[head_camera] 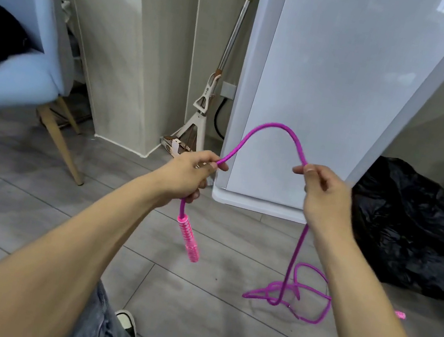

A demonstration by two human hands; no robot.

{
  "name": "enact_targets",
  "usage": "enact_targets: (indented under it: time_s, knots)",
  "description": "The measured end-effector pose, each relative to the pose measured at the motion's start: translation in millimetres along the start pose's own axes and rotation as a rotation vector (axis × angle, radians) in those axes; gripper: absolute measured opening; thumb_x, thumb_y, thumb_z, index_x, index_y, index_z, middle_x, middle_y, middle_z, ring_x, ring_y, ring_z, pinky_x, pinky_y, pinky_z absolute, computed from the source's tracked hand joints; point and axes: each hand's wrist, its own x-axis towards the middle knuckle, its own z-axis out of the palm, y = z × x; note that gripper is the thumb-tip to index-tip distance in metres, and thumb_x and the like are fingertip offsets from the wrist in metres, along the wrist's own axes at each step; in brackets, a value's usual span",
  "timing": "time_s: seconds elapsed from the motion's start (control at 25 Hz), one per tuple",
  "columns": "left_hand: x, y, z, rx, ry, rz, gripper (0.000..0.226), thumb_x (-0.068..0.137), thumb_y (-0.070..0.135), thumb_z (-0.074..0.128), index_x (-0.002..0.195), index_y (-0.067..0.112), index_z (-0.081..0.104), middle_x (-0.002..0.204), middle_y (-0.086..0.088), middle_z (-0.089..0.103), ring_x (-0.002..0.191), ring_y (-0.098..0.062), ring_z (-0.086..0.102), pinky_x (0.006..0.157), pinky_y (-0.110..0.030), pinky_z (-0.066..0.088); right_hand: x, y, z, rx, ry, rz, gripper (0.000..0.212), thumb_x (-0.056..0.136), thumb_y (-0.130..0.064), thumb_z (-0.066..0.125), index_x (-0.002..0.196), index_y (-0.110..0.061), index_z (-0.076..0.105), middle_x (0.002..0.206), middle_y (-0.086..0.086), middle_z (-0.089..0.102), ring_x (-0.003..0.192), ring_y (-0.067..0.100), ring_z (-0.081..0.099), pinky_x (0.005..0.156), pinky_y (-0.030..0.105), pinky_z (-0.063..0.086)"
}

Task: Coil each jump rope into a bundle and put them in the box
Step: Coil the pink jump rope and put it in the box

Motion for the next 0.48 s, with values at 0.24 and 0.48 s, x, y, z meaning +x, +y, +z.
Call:
enact_targets:
  time_s: [0.24,0.48]
  knots:
    - [-3.2,17.3,40.4,-0.349,0.014,-0.182,0.032,0.098,0.009,0.036,0.094,-0.001,0.066,0.075,-0.012,0.067,0.05,-0.014,0.046,0.045,-0.022,0.033,-29.2,-9.1,36.4,-0.134,-0.237,-0.046,0.032,0.1,-0.008,0.043,0.115,-0.016,0.069,0.071,-0.006,0.062,0.063,0.012,0.053,0.06,0.03,0.04]
    - [-6.5,10.9,56.2,-0.43,-0.04,-0.093,0.023,0.103,0.013,0.048,0.105,0.002,0.068,0.097,-0.014,0.071,0.083,-0.026,0.068,0.076,-0.035,0.061,-35.6,-1.2,40.1,-0.011,-0.21,0.04,0.007,0.093,-0.017,0.064,0.089,-0.023,0.063,0.081,-0.006,0.076,0.071,-0.001,0.068,0.066,0.024,0.051]
